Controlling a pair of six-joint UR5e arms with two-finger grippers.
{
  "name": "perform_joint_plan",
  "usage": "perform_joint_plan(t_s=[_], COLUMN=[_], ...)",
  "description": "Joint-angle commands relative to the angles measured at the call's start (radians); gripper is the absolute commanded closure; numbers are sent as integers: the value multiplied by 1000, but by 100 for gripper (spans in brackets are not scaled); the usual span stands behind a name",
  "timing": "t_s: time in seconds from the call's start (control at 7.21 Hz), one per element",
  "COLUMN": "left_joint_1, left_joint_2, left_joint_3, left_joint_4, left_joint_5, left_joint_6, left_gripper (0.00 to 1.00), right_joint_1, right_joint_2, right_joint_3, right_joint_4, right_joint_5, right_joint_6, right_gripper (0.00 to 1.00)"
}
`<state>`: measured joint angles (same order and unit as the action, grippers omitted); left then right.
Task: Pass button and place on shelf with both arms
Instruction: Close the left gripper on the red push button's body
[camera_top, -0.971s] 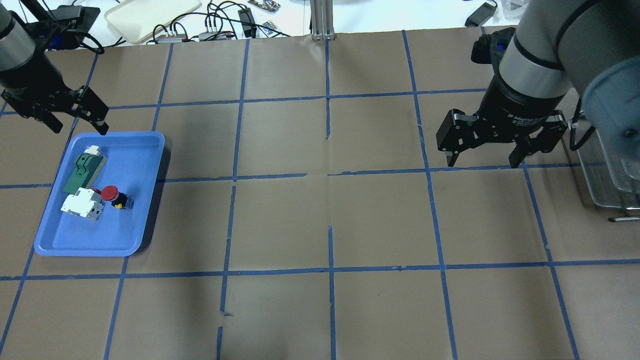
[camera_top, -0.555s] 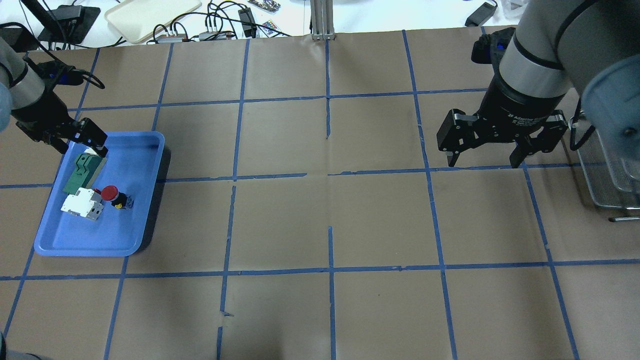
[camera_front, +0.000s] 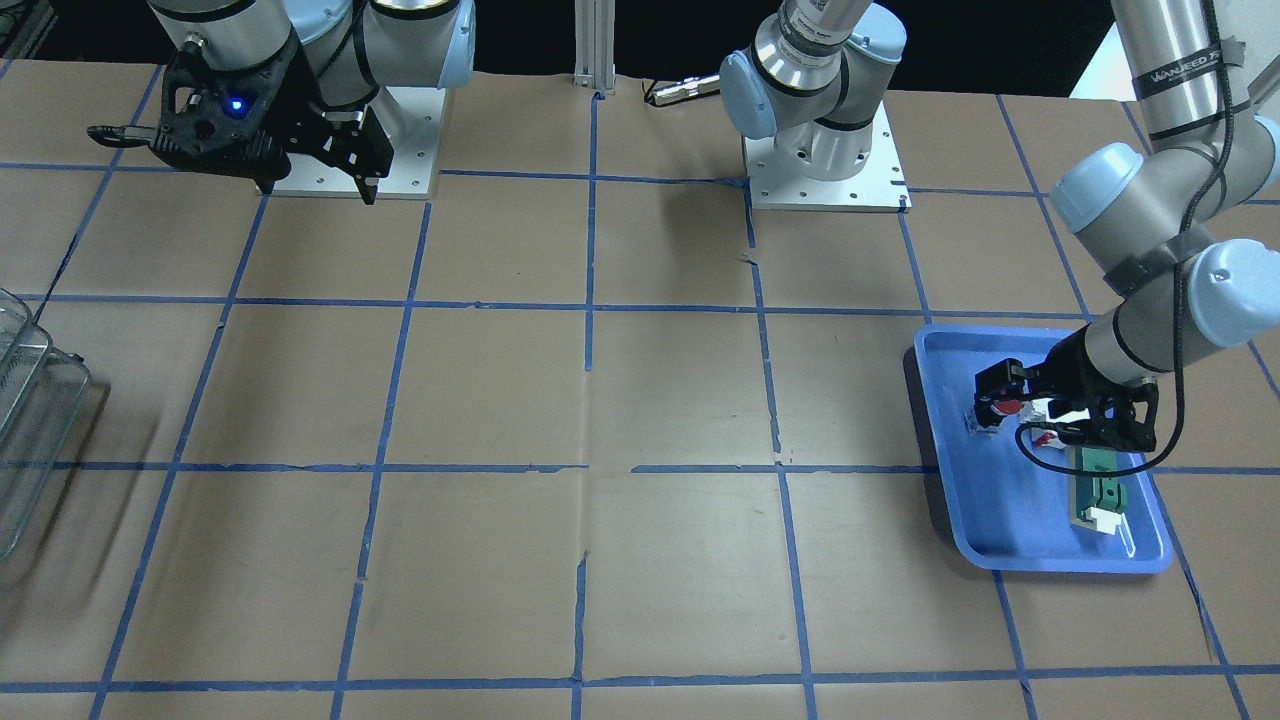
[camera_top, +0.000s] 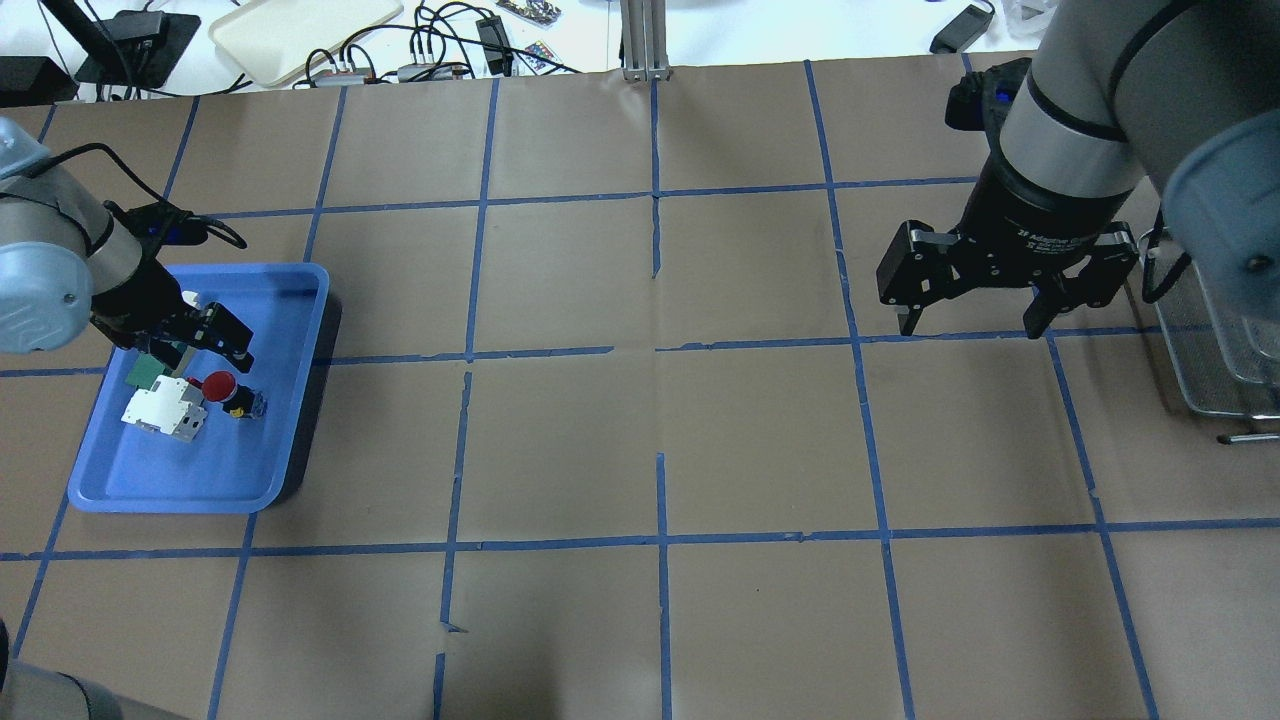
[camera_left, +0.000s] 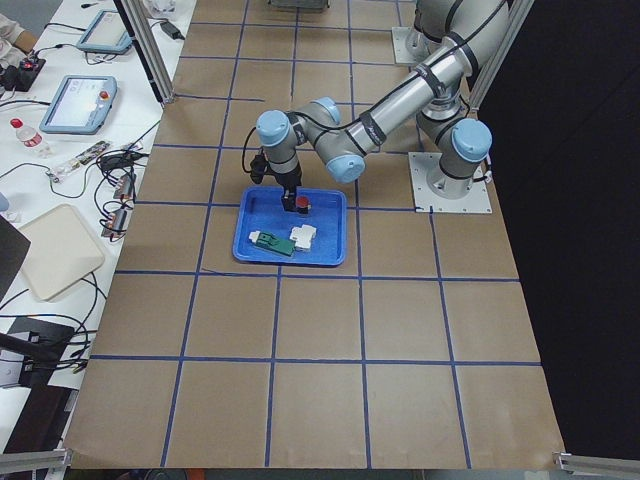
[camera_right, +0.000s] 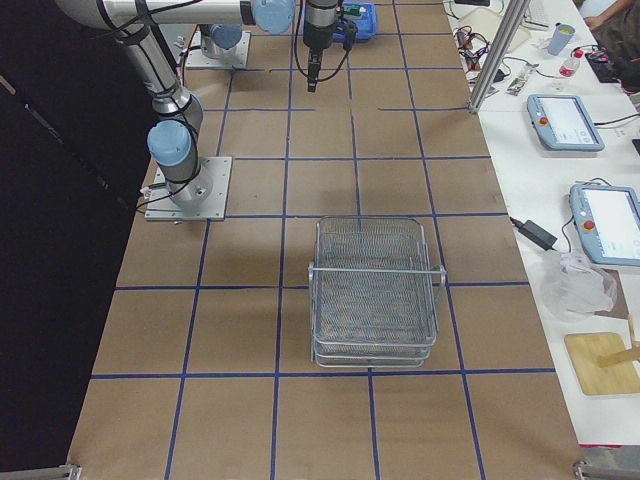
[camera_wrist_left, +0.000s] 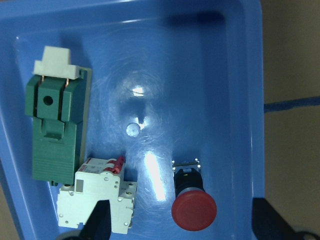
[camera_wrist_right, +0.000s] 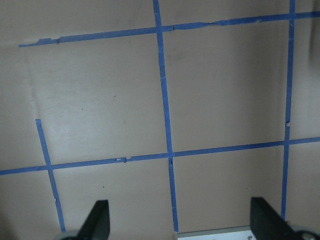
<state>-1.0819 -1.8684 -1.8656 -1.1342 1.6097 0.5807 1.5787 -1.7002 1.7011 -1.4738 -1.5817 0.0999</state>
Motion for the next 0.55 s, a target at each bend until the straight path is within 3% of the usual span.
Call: perform_joint_plan(t_s=[0.0, 0.14, 0.28, 0.42], left_joint_1=[0, 0, 0, 0], left_joint_2=[-21, -28, -23, -23], left_joint_3=[-17, -15, -15, -15], left_joint_4=[28, 30, 31, 30], left_joint_5=[-2, -2, 6, 6], left_joint_6=[-6, -7, 8, 7], left_gripper=[0, 2, 27, 39], right_joint_1=[0, 0, 0, 0], right_joint_2=[1, 2, 2, 1], right_joint_3=[0, 0, 0, 0], right_joint_4=[-6, -9, -8, -10], right_joint_5=[5, 6, 5, 3], right_joint_6=[-6, -9, -8, -9], right_gripper=[0, 0, 0, 0])
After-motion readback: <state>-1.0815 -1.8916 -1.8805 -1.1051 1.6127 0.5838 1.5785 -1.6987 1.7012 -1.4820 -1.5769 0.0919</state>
